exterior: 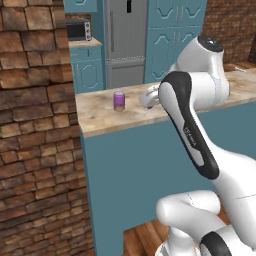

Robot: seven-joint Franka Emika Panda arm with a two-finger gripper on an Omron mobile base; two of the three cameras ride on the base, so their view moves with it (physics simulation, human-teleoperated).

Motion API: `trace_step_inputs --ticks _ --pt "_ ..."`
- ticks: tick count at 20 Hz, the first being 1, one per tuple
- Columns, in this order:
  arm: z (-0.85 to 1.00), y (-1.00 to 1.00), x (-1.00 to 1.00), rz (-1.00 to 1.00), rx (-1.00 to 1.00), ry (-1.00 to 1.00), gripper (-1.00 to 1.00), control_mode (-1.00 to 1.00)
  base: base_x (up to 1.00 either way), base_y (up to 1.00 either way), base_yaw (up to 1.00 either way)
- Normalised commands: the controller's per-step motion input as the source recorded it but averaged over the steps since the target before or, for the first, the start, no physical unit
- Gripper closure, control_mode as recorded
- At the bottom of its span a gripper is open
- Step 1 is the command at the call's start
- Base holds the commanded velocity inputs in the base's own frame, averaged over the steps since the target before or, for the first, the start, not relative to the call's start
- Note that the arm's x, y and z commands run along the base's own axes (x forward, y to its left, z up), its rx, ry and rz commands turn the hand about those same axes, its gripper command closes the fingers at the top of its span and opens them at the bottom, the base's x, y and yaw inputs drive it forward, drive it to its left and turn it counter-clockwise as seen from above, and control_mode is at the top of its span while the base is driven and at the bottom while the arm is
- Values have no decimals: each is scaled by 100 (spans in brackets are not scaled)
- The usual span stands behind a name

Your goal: Four empty soda cans are scattered around the kitchen. Gather all the cans and cluster them next to the stove for recycling.

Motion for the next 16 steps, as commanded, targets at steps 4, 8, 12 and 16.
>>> trace_step_inputs --ticks 4,8,12,16 --pt "-4 6 30 0 -6 1 -100 -100 0 0 0" --pt "0 3 29 0 -5 0 -100 -100 0 0 0" --pt "-5 8 32 0 -3 0 -100 -100 0 0 0" --pt "-14 16 36 0 -2 0 -100 -100 0 0 0"
